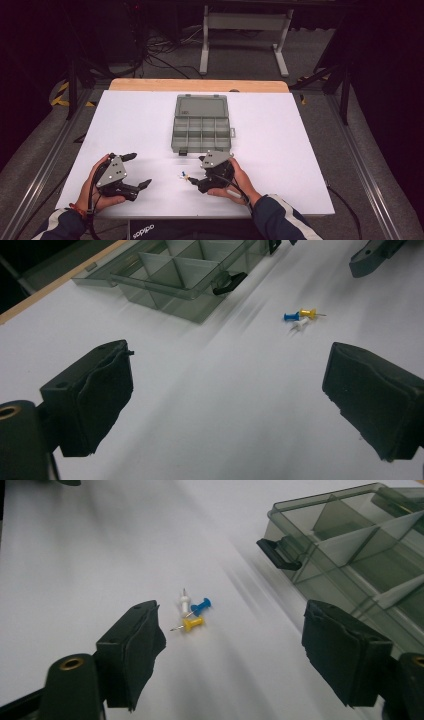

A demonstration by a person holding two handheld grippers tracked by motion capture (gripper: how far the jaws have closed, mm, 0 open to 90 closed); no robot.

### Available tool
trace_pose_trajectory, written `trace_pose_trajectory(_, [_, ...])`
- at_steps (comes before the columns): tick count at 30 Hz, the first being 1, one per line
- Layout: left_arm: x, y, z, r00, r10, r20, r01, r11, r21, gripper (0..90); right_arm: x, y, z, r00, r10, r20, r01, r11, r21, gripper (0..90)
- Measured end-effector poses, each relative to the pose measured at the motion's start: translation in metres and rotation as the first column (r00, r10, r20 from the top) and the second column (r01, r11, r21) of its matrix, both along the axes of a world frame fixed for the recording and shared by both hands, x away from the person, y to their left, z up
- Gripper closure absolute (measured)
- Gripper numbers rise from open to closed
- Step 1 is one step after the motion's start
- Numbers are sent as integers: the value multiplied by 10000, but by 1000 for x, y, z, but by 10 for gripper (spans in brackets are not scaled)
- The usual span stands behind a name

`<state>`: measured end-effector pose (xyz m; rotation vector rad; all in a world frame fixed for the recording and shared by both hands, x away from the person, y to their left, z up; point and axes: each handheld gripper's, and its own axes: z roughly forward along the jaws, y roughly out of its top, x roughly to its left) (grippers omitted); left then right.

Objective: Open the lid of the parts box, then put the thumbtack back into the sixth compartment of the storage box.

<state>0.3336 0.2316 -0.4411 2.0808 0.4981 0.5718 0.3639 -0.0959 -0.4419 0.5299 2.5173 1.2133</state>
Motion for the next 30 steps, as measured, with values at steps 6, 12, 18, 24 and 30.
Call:
trace_pose_trajectory(6, [0, 1, 1, 10000, 46, 55, -46, 10000, -4, 66, -2, 8, -4, 9990, 354, -275, -355, 9994, -36, 269])
trace_pose_trajectory(12, [1, 1, 1, 10000, 58, 39, -58, 10000, 19, 66, 0, 16, -9, 9966, 663, -486, -686, 9965, -471, 310])
trace_pose_trajectory(18, [2, 2, 0, 10000, 86, 14, -86, 9998, 165, 67, 5, 22, -13, 9941, 766, -773, -811, 9951, -571, 360])
trace_pose_trajectory(24, [3, 1, 2, 10000, 77, 31, -77, 10000, 58, 70, 11, 25, -17, 9920, 814, -968, -889, 9932, -750, 452])
trace_pose_trajectory(30, [4, -2, 1, 10000, -29, -92, 31, 9998, 176, 72, 15, 26, -18, 9865, 1092, -1219, -1199, 9892, -847, 542])
